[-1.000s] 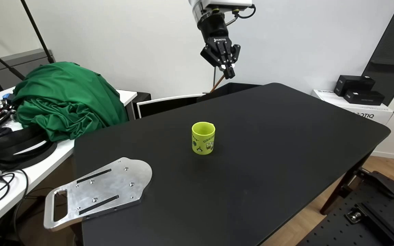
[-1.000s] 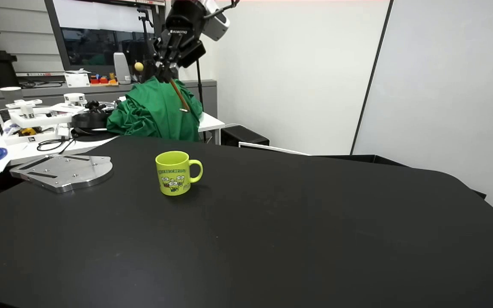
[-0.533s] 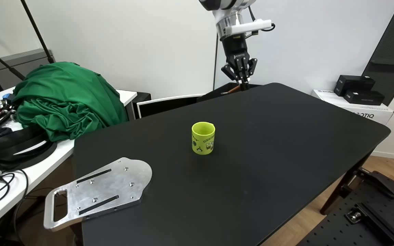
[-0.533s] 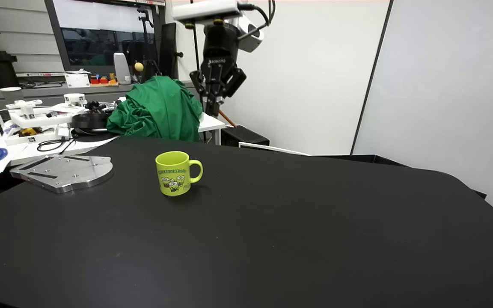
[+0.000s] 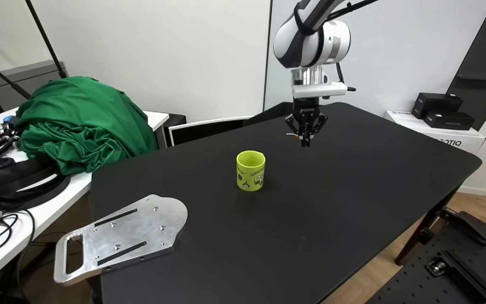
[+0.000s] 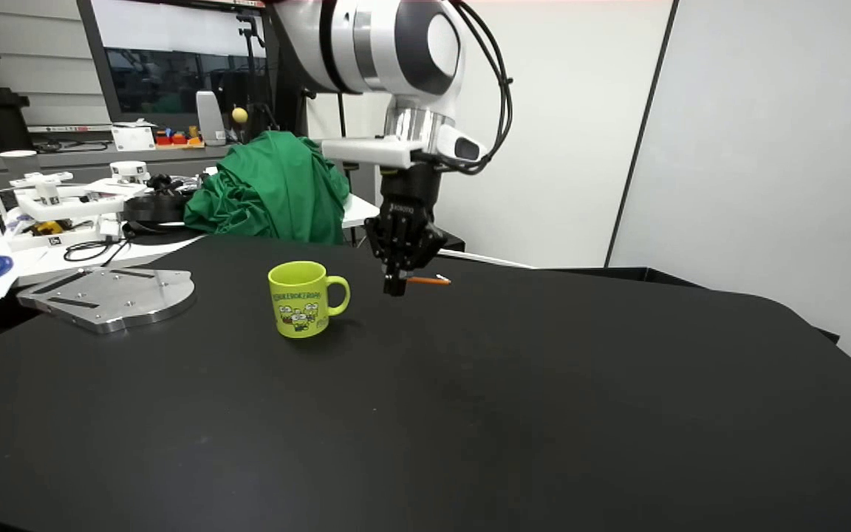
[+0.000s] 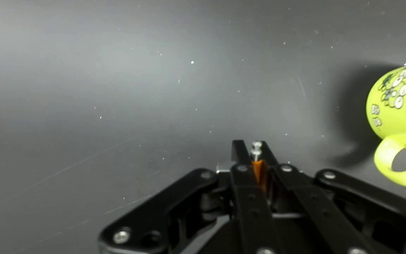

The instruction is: Remove the thing from the mug and put it on the table

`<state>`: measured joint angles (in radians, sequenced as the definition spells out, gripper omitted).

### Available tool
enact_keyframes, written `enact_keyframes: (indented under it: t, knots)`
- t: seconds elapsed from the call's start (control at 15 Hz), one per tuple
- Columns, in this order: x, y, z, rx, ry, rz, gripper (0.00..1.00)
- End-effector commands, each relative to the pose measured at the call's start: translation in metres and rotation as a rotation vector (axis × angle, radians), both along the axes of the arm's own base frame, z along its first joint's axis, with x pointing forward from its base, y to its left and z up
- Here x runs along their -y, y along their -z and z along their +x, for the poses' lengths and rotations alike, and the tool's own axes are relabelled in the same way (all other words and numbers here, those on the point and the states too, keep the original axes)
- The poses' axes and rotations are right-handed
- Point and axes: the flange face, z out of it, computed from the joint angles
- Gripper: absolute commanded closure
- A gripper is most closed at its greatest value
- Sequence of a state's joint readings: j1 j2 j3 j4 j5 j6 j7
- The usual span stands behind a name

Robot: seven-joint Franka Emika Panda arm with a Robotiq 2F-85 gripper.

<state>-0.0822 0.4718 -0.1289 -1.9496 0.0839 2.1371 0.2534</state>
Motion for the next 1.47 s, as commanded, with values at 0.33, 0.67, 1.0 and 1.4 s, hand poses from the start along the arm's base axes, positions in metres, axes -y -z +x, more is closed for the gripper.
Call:
enact_keyframes:
  t: [0.33,0.67,1.0,1.4]
  knots:
    - [0.003,0.055,-0.038,0.082,0.195,-0.102,0.98]
    - [-0.004,0.07,-0.046,0.067,0.22,-0.119,0.98]
    - [-0.007,0.069,-0.045,0.043,0.231,-0.129,0.59]
    - [-0.006,0.05,-0.042,-0.022,0.252,-0.14,0.19]
